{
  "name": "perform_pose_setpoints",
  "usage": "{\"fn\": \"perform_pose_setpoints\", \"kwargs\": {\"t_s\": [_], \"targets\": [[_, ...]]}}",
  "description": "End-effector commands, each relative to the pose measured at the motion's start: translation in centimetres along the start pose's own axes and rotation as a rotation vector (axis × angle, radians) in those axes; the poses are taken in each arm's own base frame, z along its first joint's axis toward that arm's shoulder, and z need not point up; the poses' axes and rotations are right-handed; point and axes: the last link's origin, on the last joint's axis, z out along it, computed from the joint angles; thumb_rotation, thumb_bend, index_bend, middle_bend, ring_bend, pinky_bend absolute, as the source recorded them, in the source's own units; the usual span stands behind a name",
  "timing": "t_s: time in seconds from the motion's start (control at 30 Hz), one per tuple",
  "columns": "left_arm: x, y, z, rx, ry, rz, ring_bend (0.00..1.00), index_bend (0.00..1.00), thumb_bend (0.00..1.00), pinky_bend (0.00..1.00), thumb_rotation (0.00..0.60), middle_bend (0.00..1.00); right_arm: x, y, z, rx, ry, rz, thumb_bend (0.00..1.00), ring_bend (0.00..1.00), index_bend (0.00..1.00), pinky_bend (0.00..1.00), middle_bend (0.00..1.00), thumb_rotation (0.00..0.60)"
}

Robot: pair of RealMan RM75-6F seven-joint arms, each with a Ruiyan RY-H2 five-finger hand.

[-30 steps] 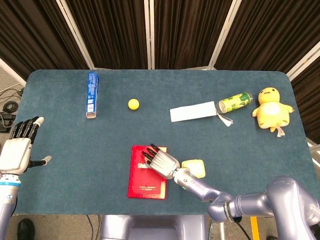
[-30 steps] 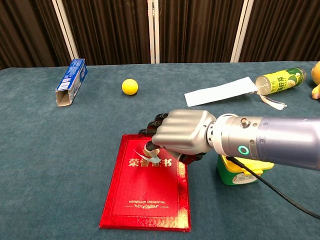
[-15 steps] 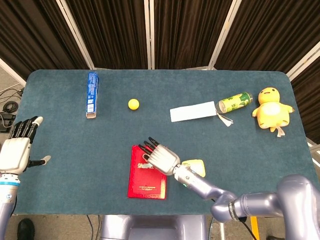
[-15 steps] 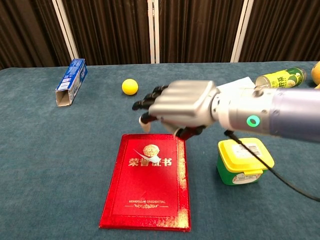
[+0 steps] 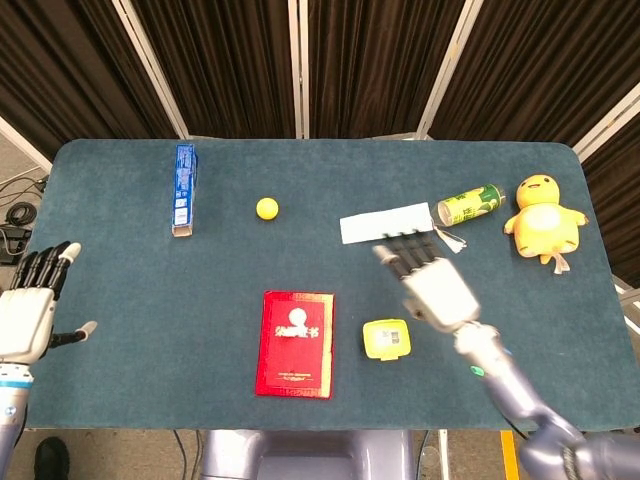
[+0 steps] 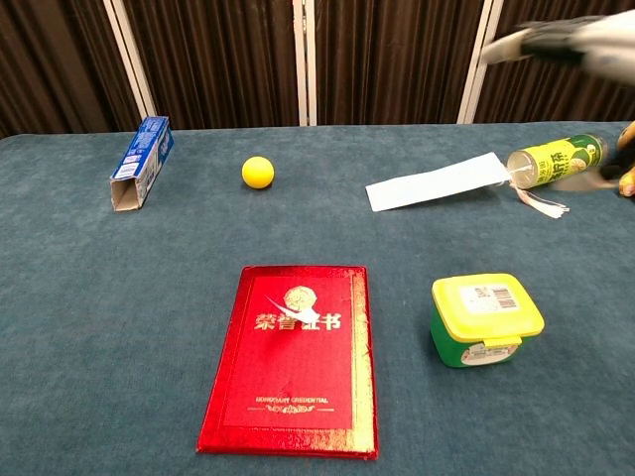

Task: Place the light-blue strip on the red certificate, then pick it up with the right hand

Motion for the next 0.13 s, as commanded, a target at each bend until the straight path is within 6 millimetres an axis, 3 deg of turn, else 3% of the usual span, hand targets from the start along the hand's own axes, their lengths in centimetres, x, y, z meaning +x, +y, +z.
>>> {"fn": "perform_pose_setpoints", "kwargs": {"t_s": [0.03, 0.13], "targets": [[-0.1, -0.4, -0.9, 0.0, 0.007, -0.001, 0.0, 0.0, 0.0, 0.0, 0.6, 0.0, 0.5, 3.2, -5.4, -0.106, 0.05, 0.063, 0.0, 0.0, 0.02, 0.0, 0.0, 0.6], [-0.2, -0.9, -1.5, 0.007, 0.013, 0.004, 0.0, 0.0, 0.0, 0.0, 0.6, 0.0, 0.1, 4.6, -7.9, -0.153, 0.066, 0.028, 0.0, 0.0, 0.02, 0.0, 0.0, 0.6]]}}
